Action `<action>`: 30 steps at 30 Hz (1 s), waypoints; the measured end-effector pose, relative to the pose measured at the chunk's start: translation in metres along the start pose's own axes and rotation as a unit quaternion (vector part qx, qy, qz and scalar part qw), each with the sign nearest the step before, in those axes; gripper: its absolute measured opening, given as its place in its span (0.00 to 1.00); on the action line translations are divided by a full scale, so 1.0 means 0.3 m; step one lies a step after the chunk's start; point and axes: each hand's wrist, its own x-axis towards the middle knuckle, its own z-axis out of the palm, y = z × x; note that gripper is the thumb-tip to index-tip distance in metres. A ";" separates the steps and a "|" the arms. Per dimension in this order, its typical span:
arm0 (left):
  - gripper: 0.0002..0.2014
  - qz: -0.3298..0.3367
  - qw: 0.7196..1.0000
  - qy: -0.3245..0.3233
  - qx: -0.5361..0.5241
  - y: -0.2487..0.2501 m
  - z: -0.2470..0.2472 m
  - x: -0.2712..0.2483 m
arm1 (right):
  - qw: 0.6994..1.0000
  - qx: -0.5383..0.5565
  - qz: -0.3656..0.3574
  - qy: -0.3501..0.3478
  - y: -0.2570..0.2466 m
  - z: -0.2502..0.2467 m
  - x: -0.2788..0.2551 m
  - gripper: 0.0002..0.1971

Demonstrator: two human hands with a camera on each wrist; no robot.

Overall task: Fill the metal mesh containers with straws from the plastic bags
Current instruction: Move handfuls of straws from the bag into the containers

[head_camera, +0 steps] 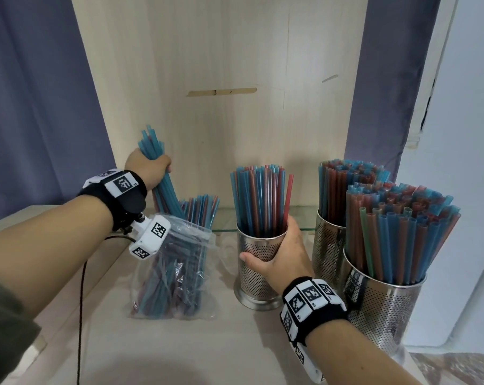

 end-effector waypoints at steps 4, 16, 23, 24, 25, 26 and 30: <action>0.06 0.033 0.998 0.036 -0.041 0.065 -0.037 0.022 | 1.000 0.001 0.000 0.001 -0.005 -0.002 -0.001 0.59; 0.09 0.130 0.954 0.065 -0.264 0.303 -0.142 -0.004 | 1.000 0.000 0.009 -0.006 -0.012 -0.007 -0.001 0.60; 0.06 0.099 0.905 0.072 -0.407 0.424 -0.156 -0.089 | 1.000 0.007 0.009 -0.007 -0.020 -0.012 -0.005 0.59; 0.07 0.096 0.904 0.067 -0.411 0.434 -0.142 -0.109 | 1.000 0.008 0.009 -0.007 -0.021 -0.012 -0.006 0.58; 0.08 0.096 0.905 0.058 -0.411 0.443 -0.127 -0.130 | 1.000 0.007 0.008 -0.006 -0.020 -0.011 -0.005 0.58; 0.10 0.098 0.905 0.045 -0.412 0.450 -0.110 -0.150 | 1.000 0.007 0.007 -0.005 -0.019 -0.009 -0.006 0.58; 0.12 0.094 0.906 -0.003 -0.413 0.469 -0.048 -0.209 | 1.000 0.008 0.007 -0.002 -0.018 -0.008 -0.005 0.57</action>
